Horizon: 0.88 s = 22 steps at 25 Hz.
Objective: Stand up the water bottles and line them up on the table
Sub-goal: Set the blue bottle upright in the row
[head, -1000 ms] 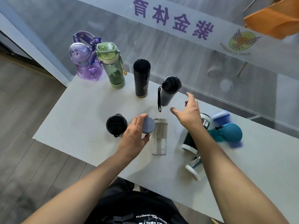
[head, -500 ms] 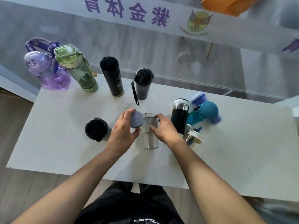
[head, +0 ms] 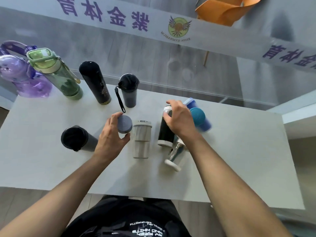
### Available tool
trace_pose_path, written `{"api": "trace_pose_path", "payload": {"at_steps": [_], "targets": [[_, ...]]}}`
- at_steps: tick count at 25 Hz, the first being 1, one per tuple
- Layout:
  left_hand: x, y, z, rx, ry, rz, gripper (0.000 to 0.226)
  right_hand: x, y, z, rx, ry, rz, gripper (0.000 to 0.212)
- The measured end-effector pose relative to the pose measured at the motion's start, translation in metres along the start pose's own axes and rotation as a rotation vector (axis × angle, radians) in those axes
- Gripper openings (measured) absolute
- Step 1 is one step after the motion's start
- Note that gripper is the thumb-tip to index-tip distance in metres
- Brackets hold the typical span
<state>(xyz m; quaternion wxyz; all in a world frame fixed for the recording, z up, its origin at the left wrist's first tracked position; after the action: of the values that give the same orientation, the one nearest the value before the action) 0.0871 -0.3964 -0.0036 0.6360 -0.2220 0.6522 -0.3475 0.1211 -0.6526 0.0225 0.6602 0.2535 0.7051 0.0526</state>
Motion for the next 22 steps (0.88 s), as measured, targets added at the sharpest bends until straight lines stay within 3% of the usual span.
{"api": "trace_pose_path", "payload": {"at_steps": [5, 7, 11, 13, 15, 19, 22], "targets": [[0.005, -0.013, -0.004, -0.07, 0.0, 0.068, 0.092, -0.03, -0.039, 0.035, 0.015, 0.074, -0.251, 0.057], [0.005, -0.022, -0.002, -0.09, -0.026, 0.12, 0.095, -0.033, -0.063, 0.03, 0.034, 0.102, -0.234, 0.064], [-0.003, -0.088, 0.003, 0.124, -0.194, 0.38, 0.083, -0.031, -0.099, 0.015, 0.046, 0.152, -0.128, 0.068], [0.026, -0.128, 0.012, 0.249, -0.192, 0.39, 0.069, -0.02, -0.113, 0.011, 0.048, 0.211, -0.074, 0.07], [0.084, -0.144, 0.03, 0.279, -0.038, 0.397, 0.062, -0.013, -0.119, 0.009, 0.058, 0.237, 0.022, 0.071], [0.196, -0.11, 0.066, 0.068, 0.391, 0.428, 0.074, -0.011, -0.125, 0.002, 0.01, 0.213, 0.065, 0.073], [0.225, -0.083, 0.068, -0.039, 0.51, 0.419, 0.081, -0.014, -0.133, -0.004, 0.0, 0.197, 0.092, 0.073]]}}
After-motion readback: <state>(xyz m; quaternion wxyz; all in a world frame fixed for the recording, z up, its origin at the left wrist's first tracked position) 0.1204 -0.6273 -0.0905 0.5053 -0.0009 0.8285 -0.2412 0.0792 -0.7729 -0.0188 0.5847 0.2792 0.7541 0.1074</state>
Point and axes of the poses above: each hand's wrist, its own z-axis towards the middle knuckle, its own x-axis out of the palm, y = z × x, the point moved 10 cm from there along z, towards the middle knuckle, and after that the axes turned 6 degrees about x, right-handed, at the moved point
